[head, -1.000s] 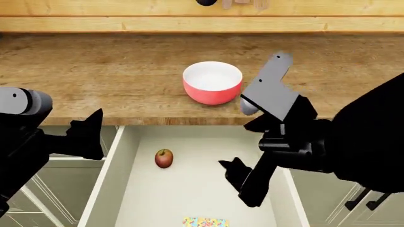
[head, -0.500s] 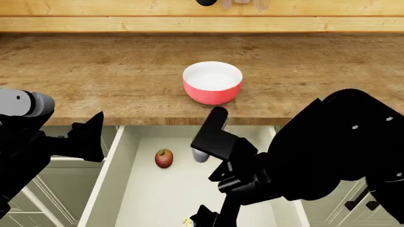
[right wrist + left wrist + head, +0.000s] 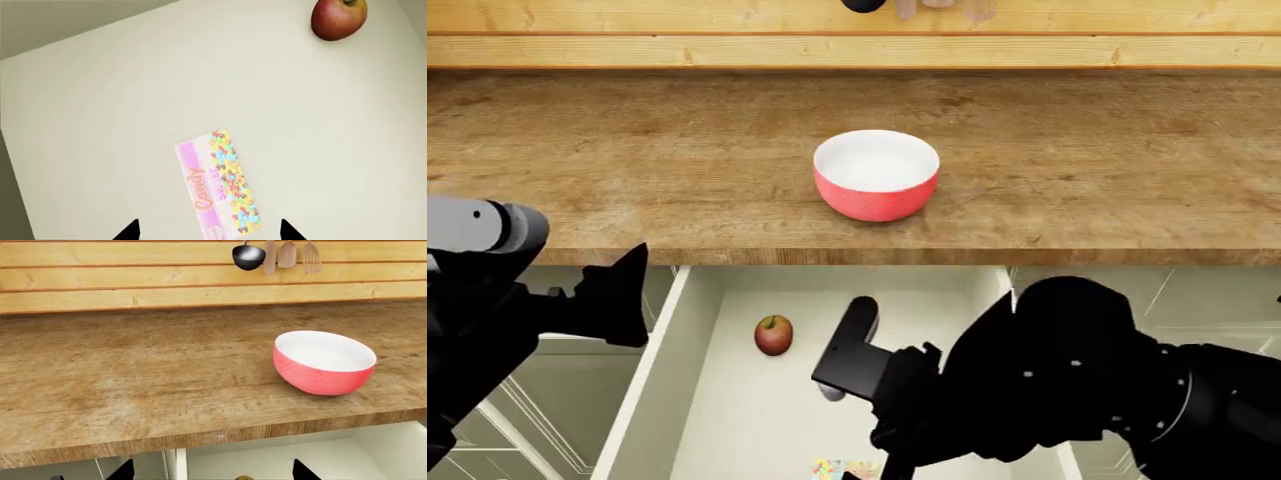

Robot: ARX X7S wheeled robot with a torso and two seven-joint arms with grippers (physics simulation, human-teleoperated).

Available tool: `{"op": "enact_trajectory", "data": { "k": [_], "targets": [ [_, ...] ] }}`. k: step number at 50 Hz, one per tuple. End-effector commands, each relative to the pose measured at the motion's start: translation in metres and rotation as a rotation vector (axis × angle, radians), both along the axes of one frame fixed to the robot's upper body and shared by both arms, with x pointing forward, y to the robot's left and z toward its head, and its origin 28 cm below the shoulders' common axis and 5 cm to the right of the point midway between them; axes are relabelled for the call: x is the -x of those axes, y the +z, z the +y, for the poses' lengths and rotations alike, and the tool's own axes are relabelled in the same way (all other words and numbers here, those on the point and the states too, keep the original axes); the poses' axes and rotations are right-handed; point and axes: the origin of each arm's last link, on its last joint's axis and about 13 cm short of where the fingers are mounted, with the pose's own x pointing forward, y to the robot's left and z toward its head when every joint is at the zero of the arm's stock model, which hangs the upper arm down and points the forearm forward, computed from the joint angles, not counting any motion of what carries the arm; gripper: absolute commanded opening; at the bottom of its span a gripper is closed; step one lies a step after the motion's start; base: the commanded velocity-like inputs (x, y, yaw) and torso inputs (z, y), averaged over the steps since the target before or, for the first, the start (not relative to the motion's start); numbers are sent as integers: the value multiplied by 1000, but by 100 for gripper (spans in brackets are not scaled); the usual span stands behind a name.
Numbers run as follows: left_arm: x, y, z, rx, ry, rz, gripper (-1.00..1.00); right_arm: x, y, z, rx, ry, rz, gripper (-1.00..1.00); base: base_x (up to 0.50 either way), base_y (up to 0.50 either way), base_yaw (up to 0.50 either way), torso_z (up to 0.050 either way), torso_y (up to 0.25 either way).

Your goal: Place the bar in the bowl and close the drawer.

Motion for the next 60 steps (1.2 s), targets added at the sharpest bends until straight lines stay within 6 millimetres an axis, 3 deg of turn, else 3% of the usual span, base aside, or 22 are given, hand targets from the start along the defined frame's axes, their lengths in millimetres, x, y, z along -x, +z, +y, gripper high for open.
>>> {"op": "enact_trajectory", "data": {
  "k": [1,23,40,60],
  "targets": [
    [-1,-2,1,3,3,4,100,-2,-28,5,51,25,10,100,0,0,0,0,0],
    [-3,-7,4,8,3,18,100,-14,-40,15,188,216,-77,100,0,0,0,0,0],
    [-3,-9,6,13,5,22,100,-8,-40,28,139,312,-89,100,0,0,0,0,0],
    [-4,-14,9,25,8,26,100,-17,-63,32,153,328,-59,100,0,0,0,0,0]
  ]
}}
